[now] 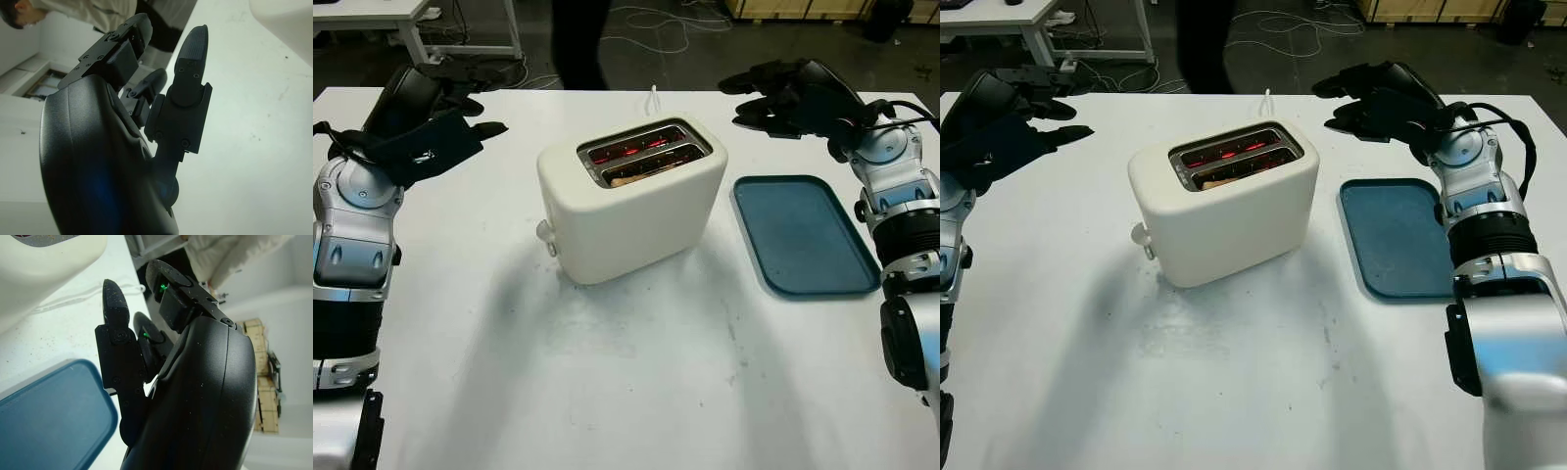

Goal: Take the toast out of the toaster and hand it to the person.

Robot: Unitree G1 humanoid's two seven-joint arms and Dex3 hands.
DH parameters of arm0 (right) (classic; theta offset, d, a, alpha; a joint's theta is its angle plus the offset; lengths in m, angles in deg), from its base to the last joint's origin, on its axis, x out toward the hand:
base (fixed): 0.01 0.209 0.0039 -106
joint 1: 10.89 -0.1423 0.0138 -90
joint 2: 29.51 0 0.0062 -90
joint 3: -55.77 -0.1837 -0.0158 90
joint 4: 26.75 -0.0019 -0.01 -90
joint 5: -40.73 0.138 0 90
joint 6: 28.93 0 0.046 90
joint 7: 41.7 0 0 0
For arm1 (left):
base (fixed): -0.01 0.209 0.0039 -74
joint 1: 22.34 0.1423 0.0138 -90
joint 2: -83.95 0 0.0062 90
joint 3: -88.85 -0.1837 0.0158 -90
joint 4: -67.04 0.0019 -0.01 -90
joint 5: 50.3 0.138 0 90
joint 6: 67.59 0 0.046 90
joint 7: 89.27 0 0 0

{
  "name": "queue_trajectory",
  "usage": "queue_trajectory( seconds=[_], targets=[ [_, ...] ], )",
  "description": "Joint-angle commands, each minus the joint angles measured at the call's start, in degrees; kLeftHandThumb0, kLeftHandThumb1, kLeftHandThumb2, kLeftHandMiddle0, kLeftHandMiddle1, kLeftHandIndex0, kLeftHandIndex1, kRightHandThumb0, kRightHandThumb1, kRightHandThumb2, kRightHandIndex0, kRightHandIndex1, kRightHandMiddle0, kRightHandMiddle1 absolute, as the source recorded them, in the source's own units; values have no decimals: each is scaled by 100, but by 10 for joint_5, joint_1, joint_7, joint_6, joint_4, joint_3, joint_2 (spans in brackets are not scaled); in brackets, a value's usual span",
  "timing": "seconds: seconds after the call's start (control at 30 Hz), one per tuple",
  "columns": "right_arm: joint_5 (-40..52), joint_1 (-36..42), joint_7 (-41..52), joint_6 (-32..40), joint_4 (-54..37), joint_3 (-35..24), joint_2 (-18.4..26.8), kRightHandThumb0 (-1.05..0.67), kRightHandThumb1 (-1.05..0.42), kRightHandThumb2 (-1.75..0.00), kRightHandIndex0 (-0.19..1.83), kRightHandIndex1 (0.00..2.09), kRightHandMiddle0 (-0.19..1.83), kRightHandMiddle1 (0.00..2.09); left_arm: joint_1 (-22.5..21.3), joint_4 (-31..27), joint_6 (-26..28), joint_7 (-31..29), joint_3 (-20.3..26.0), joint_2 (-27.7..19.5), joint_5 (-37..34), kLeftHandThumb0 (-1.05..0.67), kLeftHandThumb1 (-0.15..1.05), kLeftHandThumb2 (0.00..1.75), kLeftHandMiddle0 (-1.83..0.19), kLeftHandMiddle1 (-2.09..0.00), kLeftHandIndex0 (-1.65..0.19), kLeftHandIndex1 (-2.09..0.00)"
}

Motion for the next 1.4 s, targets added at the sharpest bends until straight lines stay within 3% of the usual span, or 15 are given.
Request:
queue_trajectory(
  seconds=[0.0, 1.0, 1.37],
  targets=[
    [8, 6, 4, 0, -8, -5, -1, -31, -92, -14, 73, 0, 69, 0, 1, -8, 4, -1, -3, 1, 4, -42, 92, 8, -56, -49, -71, 0],
    [-5, 3, -9, -10, -1, 2, 2, -33, -92, -12, 77, 1, 72, 1, -1, 9, -23, 3, -1, 1, 2, -45, 92, 6, -58, -48, -73, -1],
    [-7, 5, -10, -11, -3, 4, 3, -33, -92, -13, 76, 0, 70, 0, 0, 1, -9, 0, -1, 1, 5, -44, 92, 7, -58, -48, -72, 0]
  ],
)
